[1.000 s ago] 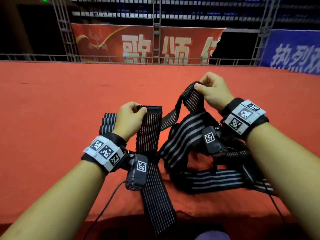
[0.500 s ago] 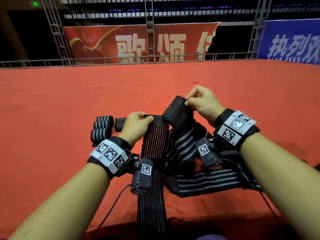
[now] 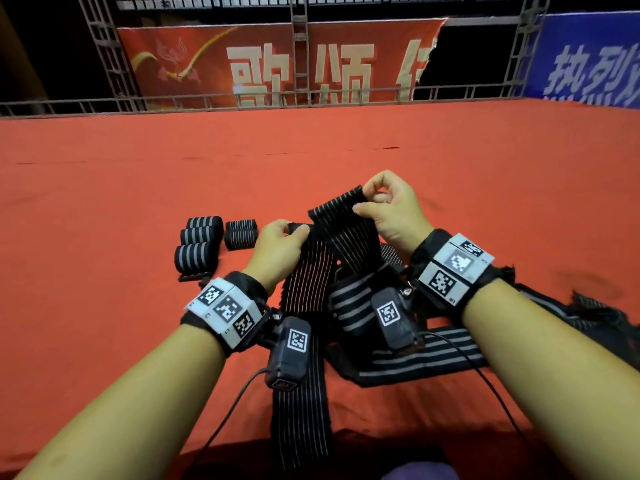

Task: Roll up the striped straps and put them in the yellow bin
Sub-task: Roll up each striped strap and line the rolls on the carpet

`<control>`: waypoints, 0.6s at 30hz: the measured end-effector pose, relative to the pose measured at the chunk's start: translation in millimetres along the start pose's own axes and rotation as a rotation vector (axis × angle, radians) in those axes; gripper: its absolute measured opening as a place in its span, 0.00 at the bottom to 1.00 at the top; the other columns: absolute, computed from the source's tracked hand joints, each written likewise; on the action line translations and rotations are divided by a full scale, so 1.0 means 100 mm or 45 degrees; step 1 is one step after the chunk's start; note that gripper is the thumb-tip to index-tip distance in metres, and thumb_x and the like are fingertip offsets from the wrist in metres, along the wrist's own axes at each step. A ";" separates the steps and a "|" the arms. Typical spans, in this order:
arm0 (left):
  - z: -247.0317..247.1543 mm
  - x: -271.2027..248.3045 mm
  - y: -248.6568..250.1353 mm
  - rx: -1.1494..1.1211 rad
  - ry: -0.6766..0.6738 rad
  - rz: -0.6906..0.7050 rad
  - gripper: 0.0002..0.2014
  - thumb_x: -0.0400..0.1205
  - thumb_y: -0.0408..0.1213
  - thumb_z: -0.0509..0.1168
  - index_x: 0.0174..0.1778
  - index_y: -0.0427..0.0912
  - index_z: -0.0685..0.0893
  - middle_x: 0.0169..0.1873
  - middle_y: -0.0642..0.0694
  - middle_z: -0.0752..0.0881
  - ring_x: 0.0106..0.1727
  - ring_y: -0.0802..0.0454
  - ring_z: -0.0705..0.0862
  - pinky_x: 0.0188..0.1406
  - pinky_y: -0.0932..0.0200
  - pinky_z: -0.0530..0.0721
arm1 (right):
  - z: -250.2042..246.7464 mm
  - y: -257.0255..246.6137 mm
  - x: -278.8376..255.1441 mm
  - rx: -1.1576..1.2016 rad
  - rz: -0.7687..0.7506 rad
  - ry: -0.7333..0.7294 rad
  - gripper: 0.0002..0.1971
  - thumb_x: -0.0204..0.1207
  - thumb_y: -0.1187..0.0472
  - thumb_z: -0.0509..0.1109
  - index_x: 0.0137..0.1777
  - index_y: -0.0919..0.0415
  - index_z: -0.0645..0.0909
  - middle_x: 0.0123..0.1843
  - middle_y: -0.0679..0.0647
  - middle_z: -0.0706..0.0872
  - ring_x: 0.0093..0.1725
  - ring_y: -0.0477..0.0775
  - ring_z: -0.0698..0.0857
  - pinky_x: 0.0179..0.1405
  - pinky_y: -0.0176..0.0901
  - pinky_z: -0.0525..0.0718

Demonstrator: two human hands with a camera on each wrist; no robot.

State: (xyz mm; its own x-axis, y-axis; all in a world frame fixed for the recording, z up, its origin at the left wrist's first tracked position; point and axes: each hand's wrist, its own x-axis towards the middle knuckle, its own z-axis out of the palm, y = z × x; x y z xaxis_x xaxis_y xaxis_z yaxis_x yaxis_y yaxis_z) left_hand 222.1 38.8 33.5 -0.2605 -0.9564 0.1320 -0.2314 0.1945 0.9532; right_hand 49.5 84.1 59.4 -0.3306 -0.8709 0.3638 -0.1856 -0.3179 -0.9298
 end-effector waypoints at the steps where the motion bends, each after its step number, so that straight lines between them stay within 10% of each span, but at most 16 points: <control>1: -0.01 -0.01 0.03 -0.066 -0.008 -0.001 0.08 0.87 0.36 0.62 0.48 0.35 0.83 0.39 0.41 0.87 0.36 0.50 0.86 0.33 0.60 0.80 | 0.03 0.00 -0.01 -0.021 0.004 -0.028 0.17 0.73 0.81 0.66 0.38 0.57 0.70 0.23 0.49 0.78 0.22 0.44 0.77 0.23 0.37 0.78; 6: -0.07 -0.05 0.16 -0.485 -0.138 -0.056 0.13 0.87 0.34 0.60 0.56 0.30 0.86 0.47 0.37 0.91 0.45 0.47 0.90 0.40 0.59 0.86 | 0.13 0.06 -0.02 -0.166 -0.015 0.038 0.17 0.73 0.75 0.71 0.35 0.56 0.68 0.22 0.44 0.75 0.21 0.41 0.73 0.23 0.37 0.75; 13: -0.19 -0.01 0.20 -0.014 0.029 0.244 0.06 0.82 0.33 0.69 0.44 0.34 0.87 0.46 0.32 0.90 0.48 0.38 0.90 0.53 0.39 0.87 | 0.06 0.04 -0.14 -0.661 -0.281 0.137 0.13 0.69 0.61 0.75 0.40 0.53 0.71 0.35 0.48 0.76 0.34 0.49 0.75 0.35 0.44 0.75; 18: -0.34 0.13 0.39 0.014 0.091 0.289 0.09 0.80 0.34 0.71 0.45 0.29 0.86 0.47 0.28 0.89 0.42 0.44 0.87 0.52 0.35 0.86 | 0.06 0.12 -0.42 -1.303 -0.309 -0.641 0.16 0.74 0.50 0.72 0.60 0.49 0.78 0.35 0.44 0.79 0.42 0.55 0.83 0.47 0.50 0.83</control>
State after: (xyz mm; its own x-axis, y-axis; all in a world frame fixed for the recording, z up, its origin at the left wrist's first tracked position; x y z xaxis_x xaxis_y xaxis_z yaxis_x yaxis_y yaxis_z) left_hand 241.9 26.2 81.4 -0.2400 -0.9009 0.3617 -0.1845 0.4081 0.8941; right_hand 66.2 114.5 32.5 0.1781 -0.9521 0.2485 -0.9293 -0.2458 -0.2756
